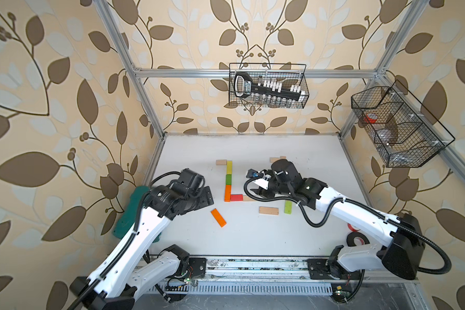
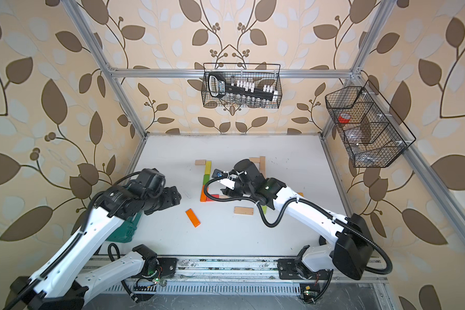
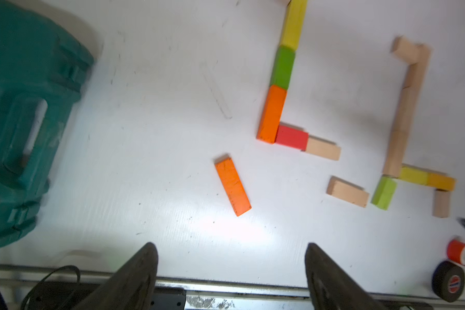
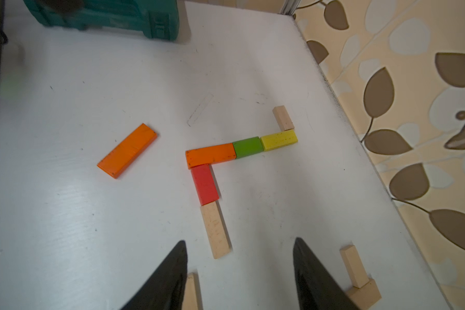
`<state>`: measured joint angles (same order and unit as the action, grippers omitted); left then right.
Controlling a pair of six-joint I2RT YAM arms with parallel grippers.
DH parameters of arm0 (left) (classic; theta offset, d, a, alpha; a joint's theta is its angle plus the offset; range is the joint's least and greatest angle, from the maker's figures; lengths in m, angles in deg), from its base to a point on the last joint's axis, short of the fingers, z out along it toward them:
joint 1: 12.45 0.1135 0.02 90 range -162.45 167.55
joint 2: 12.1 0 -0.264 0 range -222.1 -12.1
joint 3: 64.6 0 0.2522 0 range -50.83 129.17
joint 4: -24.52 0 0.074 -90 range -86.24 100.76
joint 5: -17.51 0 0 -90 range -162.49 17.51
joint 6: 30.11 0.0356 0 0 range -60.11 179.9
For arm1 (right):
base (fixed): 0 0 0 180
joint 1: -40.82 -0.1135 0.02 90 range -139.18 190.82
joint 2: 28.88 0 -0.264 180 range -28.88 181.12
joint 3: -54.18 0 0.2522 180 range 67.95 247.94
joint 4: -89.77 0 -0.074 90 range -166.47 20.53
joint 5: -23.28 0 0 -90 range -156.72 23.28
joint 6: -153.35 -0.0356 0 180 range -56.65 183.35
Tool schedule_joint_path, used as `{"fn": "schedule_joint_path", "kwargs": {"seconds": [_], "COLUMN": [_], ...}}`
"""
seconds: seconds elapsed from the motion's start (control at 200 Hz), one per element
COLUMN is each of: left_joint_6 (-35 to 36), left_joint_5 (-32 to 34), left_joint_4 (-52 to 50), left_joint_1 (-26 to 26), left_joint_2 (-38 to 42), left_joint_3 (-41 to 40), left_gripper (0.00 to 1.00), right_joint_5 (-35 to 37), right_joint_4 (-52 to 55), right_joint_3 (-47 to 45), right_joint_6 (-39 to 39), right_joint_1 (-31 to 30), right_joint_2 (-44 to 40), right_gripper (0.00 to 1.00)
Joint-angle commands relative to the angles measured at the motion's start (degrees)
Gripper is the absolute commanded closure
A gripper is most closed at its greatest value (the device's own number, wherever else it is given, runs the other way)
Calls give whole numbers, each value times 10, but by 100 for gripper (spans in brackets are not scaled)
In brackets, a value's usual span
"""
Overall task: Assemble a giraffe with building blocks
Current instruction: Assemble the building block at the center of the board.
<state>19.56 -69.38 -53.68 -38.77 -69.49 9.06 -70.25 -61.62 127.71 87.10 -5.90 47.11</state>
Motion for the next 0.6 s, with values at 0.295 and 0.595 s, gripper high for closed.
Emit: {"fn": "schedule_joint_path", "kwargs": {"seconds": [0.295, 0.595], "left_joint_6": [-79, -107], "left_joint_5": [-27, -25], "left_joint_4": [14, 65], "left_joint_1": [-80, -116], "left_joint_2": [-173, -299], "left_joint_3": [-58, -53], "left_gripper": [16, 16], "right_joint_5": [107, 104], "right_joint_4": [-108, -86], "right_joint_3": [-151, -198], "right_joint_6": [-167, -174], "right_joint_1": [-116, -117], "right_joint_2": [-160, -246], "right_gripper": [42, 42]}}
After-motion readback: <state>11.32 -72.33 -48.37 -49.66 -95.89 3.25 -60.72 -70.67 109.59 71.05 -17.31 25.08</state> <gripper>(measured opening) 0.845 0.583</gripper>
